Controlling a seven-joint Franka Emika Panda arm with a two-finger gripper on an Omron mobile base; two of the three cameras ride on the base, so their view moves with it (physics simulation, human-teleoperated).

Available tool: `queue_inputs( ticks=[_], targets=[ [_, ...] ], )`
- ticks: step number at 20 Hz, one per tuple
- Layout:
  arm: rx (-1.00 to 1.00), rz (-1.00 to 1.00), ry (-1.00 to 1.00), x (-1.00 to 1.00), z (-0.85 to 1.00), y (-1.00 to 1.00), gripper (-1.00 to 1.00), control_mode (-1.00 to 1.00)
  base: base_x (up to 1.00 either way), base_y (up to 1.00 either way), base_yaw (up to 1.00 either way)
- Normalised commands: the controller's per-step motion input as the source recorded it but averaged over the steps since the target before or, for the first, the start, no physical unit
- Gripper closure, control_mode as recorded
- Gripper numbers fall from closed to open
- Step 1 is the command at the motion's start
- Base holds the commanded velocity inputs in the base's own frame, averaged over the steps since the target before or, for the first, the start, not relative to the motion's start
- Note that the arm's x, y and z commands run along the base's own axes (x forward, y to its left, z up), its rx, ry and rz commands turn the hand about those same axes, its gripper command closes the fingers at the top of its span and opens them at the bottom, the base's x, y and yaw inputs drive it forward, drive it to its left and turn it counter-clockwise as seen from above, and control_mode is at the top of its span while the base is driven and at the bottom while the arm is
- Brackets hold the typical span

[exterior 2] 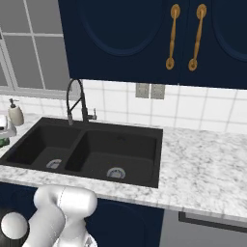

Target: Pick the broccoli from the sink and place it in the bowl. Then pick the bowl and place it in the microwave. Then close the microwave door and press the start button.

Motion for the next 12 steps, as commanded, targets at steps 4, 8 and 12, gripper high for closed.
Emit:
queue_inputs(
  ticks=[4,8,12],
  targets=[
    [0.03,0.0,-0.07,0.55,0.0,1.0,1.0,-1.0,0.0,0.0,0.0],
    [0.03,0.02,-0.09,0.44,0.0,0.98,1.0,-1.0,0.0,0.0,0.0],
    [0.04,0.03,-0.09,0.36,0.0,0.89,1.0,-1.0,0.0,0.0,0.0]
  ],
)
